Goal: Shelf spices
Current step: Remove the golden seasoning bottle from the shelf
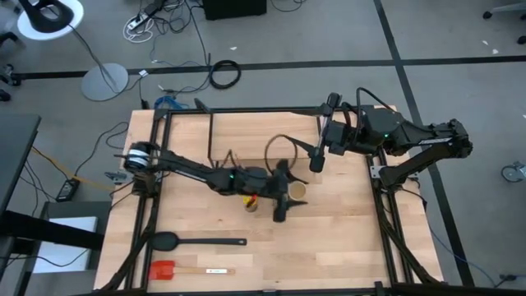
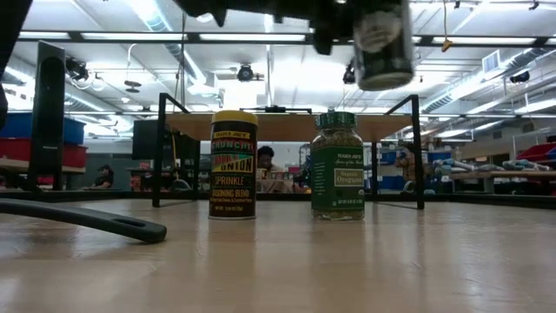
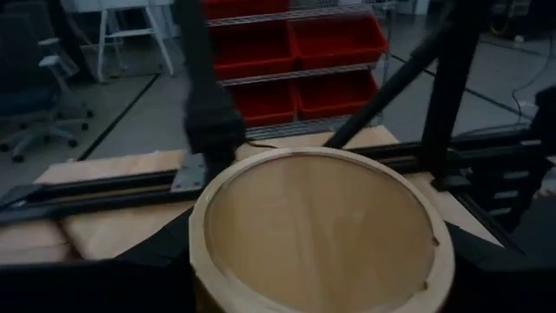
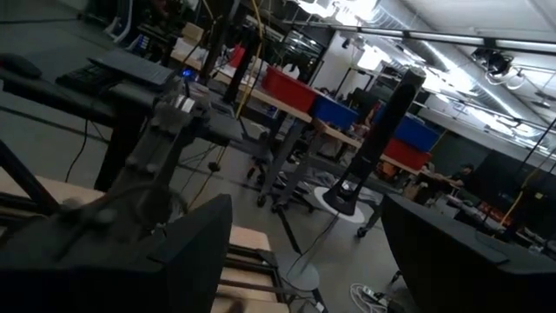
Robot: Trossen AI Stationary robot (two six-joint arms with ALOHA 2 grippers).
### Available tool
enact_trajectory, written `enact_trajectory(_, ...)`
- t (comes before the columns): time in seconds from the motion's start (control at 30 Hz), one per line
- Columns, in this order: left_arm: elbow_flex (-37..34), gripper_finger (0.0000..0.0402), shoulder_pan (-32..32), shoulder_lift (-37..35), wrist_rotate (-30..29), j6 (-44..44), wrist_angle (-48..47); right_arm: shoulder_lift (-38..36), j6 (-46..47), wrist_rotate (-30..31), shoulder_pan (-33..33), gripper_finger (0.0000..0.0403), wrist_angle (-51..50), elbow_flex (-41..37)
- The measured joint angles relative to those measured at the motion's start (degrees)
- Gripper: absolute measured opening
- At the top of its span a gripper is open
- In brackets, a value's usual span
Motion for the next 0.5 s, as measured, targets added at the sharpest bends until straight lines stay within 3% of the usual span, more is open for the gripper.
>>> enact_trajectory(0.23,8.9,0.0262,-0.5,9.6,0.1,0.1,-6.3,0.0,0.1,0.0,0.0,0.0293,-0.1,0.0)
enact_trajectory(0.5,10.7,0.0262,-0.3,14.0,-1.0,-4.2,-4.8,0.0,1.1,0.0,0.1,0.0293,-0.7,0.0)
